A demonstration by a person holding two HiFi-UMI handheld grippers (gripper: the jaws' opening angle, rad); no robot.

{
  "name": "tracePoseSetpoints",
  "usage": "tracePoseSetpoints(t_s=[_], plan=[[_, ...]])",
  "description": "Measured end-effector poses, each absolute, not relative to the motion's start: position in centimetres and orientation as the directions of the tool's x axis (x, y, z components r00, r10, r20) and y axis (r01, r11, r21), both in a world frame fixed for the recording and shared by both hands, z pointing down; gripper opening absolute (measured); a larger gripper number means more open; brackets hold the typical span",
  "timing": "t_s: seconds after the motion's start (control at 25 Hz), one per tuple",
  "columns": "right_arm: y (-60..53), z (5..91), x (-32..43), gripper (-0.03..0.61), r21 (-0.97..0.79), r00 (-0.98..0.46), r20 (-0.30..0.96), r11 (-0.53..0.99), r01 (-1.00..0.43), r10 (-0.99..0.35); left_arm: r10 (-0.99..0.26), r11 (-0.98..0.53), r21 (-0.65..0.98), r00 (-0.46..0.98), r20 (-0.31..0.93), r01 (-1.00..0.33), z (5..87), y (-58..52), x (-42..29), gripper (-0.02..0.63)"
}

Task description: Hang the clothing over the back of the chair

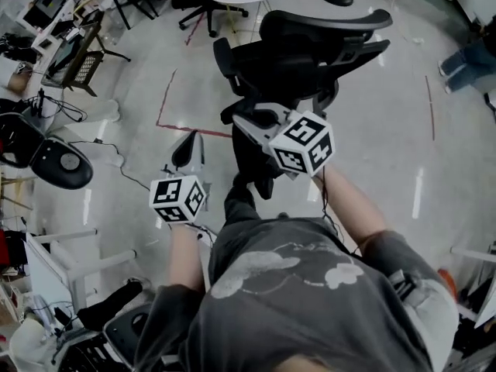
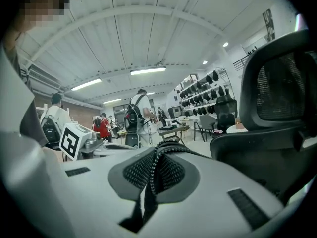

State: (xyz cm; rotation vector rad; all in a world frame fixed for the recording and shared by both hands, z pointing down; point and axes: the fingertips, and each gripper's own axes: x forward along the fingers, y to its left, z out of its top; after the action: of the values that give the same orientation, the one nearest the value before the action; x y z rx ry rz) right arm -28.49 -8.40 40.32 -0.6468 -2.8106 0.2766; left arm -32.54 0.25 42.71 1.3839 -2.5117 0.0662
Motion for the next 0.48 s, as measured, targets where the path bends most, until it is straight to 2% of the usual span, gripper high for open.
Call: tracePoseSetpoints(t_s=[0.28,0.48], plan=[[-8.4,38.2,-35.8,-0.002,-0.258,-0.87,0.163,0.871,0.418,0.466,-0.868,0.479,0.108,-0.453,0.201,-0.871,40.9,-2.7,-41.6,0.002],[-9.9,33.9,-42.6,-0.002,-0.245,-0.906,0.105,0.893,0.377,0.411,-0.904,0.414,0.082,-0.399,0.153,-0.907,37.7,-4.8,-48.1,0.002]])
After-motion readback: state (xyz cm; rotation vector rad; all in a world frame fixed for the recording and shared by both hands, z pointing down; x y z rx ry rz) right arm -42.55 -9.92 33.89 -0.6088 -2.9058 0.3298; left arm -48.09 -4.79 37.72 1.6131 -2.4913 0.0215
